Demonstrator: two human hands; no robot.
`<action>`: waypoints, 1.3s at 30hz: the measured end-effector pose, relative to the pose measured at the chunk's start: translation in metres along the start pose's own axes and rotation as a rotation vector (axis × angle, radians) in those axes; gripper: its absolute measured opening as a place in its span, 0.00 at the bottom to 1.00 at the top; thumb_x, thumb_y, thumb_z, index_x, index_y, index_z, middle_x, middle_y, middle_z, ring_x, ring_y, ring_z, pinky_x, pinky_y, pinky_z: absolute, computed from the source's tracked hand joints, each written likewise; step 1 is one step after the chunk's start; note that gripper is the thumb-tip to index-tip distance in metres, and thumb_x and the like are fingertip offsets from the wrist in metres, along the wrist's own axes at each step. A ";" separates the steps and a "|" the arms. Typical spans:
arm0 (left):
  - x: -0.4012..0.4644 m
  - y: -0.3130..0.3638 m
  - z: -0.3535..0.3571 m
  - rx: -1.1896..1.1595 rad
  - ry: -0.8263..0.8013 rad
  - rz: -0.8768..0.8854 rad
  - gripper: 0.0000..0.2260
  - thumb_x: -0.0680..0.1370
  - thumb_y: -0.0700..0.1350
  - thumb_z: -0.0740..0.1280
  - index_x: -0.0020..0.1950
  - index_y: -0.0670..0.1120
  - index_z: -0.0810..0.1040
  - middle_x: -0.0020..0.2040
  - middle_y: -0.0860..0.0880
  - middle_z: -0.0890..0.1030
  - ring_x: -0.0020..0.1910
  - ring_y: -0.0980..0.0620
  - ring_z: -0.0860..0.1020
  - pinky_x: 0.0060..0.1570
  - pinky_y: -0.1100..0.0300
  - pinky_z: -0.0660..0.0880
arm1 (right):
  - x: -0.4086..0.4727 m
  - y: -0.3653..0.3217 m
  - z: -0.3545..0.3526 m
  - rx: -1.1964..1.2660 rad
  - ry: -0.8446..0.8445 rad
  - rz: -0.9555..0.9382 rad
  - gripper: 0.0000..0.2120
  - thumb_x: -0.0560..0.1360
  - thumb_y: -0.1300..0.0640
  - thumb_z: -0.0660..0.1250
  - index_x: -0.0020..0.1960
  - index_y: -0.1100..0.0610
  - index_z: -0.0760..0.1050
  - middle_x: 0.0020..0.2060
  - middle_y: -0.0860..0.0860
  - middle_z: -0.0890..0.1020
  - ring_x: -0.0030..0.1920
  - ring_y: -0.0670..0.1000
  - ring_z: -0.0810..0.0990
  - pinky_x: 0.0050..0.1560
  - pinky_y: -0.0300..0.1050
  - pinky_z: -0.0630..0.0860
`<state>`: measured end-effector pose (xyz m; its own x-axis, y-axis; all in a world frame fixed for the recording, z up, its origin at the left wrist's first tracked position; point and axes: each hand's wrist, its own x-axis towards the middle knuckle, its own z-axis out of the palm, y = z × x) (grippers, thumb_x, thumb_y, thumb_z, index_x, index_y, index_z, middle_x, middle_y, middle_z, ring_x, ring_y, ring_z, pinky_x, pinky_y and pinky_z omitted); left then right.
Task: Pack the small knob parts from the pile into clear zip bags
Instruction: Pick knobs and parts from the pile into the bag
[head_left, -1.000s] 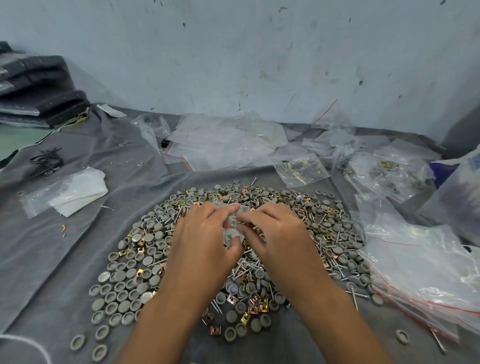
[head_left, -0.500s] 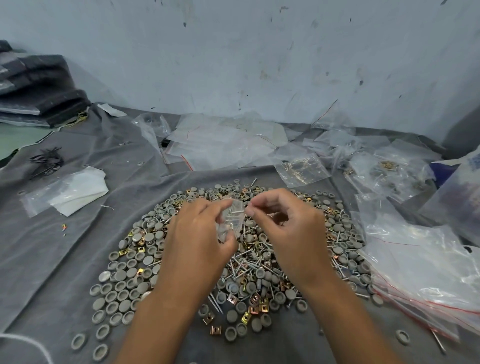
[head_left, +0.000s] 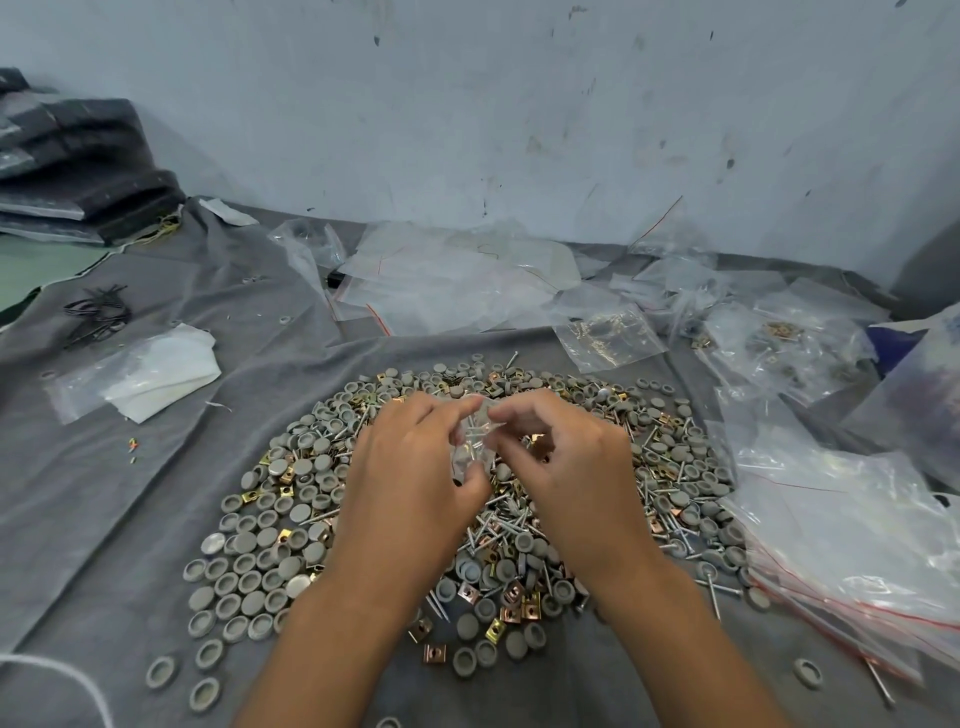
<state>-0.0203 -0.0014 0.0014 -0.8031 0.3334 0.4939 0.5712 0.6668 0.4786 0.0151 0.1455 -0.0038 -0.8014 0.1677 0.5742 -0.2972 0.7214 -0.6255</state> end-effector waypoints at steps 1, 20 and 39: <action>0.000 0.000 -0.001 0.000 -0.003 -0.004 0.23 0.73 0.45 0.73 0.68 0.53 0.77 0.43 0.60 0.69 0.48 0.57 0.69 0.54 0.60 0.67 | 0.001 0.001 -0.002 0.036 0.018 0.024 0.07 0.76 0.58 0.75 0.52 0.51 0.82 0.45 0.40 0.84 0.48 0.37 0.82 0.47 0.26 0.75; 0.002 0.000 -0.018 0.147 0.067 -0.195 0.11 0.81 0.53 0.63 0.60 0.57 0.82 0.50 0.54 0.80 0.51 0.52 0.74 0.54 0.51 0.66 | -0.017 0.022 -0.031 -0.408 -0.851 0.242 0.17 0.73 0.47 0.77 0.60 0.38 0.77 0.58 0.37 0.74 0.62 0.43 0.71 0.64 0.50 0.73; -0.004 -0.003 0.009 0.098 -0.118 -0.122 0.24 0.75 0.55 0.72 0.70 0.61 0.73 0.43 0.63 0.69 0.48 0.60 0.67 0.54 0.60 0.64 | -0.011 0.031 -0.033 0.231 -0.503 0.410 0.05 0.81 0.56 0.67 0.52 0.45 0.78 0.46 0.41 0.84 0.48 0.41 0.84 0.45 0.39 0.81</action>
<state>-0.0203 0.0013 -0.0082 -0.8831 0.3179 0.3452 0.4535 0.7671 0.4537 0.0318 0.1881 -0.0128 -0.9996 0.0236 -0.0128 0.0228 0.4957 -0.8682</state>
